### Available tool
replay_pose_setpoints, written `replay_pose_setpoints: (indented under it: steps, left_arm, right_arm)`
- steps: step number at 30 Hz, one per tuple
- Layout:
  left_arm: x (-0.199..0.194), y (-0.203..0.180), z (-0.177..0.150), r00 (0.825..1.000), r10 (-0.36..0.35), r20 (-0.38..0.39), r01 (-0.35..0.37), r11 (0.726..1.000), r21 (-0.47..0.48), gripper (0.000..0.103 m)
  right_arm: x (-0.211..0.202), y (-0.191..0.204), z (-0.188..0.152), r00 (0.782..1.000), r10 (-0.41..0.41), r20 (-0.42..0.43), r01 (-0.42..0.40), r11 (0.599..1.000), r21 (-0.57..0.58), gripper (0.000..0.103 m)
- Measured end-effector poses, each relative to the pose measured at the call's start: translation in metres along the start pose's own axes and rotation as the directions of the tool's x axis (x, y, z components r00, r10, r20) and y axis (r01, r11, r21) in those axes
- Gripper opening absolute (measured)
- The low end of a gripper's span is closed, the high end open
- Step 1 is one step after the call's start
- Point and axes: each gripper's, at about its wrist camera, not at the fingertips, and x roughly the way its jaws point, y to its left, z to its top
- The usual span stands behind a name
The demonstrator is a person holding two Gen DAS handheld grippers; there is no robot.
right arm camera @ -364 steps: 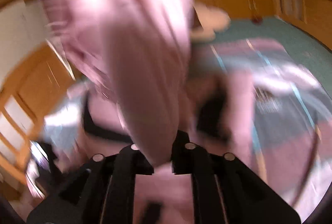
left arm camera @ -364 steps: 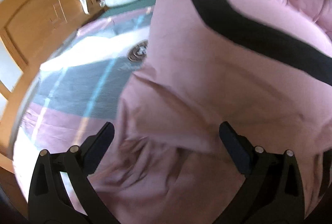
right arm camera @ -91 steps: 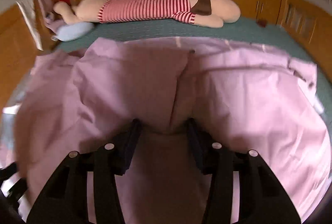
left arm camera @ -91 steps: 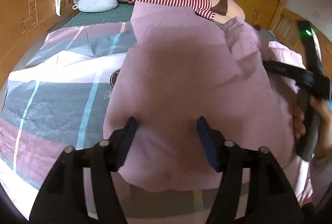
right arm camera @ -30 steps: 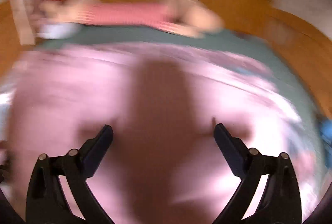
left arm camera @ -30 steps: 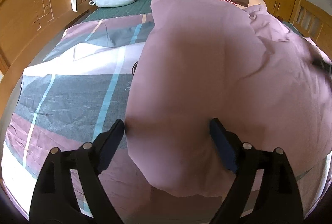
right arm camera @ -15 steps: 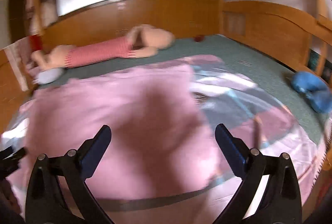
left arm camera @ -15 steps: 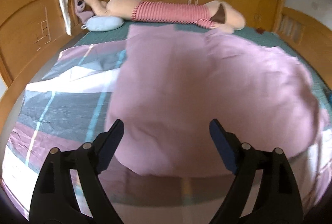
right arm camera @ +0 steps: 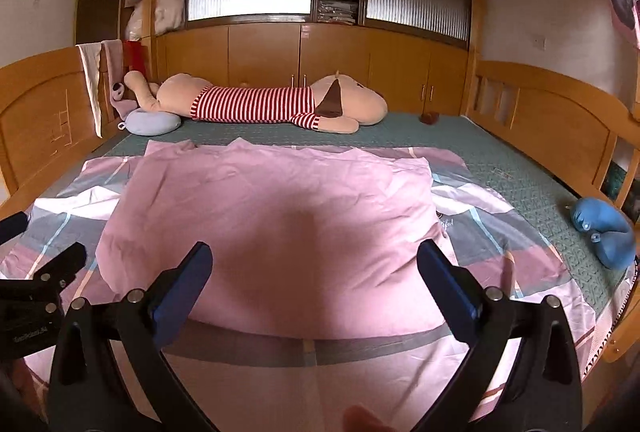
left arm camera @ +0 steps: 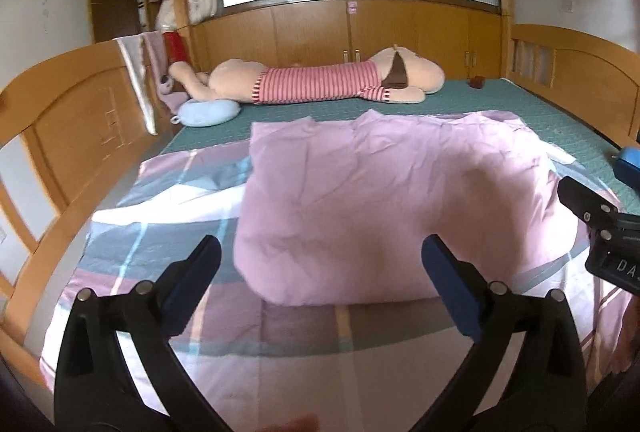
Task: Fold large clothes
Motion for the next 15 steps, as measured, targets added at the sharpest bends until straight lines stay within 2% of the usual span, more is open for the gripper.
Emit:
replay_pose_setpoints:
  steps: [6,11,15]
  left_arm:
    - [-0.01,0.009,-0.001,1.0,0.019,-0.01,-0.019,0.999,-0.039,0.101]
    - [-0.015,0.004,0.008,0.998,0.04,0.041,-0.04,0.999,-0.014,0.101]
    - [-0.013,0.008,0.01,0.998,0.045,0.036,-0.045,0.999,-0.022,0.101]
  right_arm:
    - [0.007,0.007,-0.01,0.999,-0.036,-0.016,0.036,0.999,0.017,0.102]
    - [0.011,0.012,-0.012,0.996,-0.093,0.007,0.093,0.996,-0.002,0.102]
    - [0.008,0.015,-0.011,0.99,-0.13,0.058,0.131,0.991,0.003,0.102]
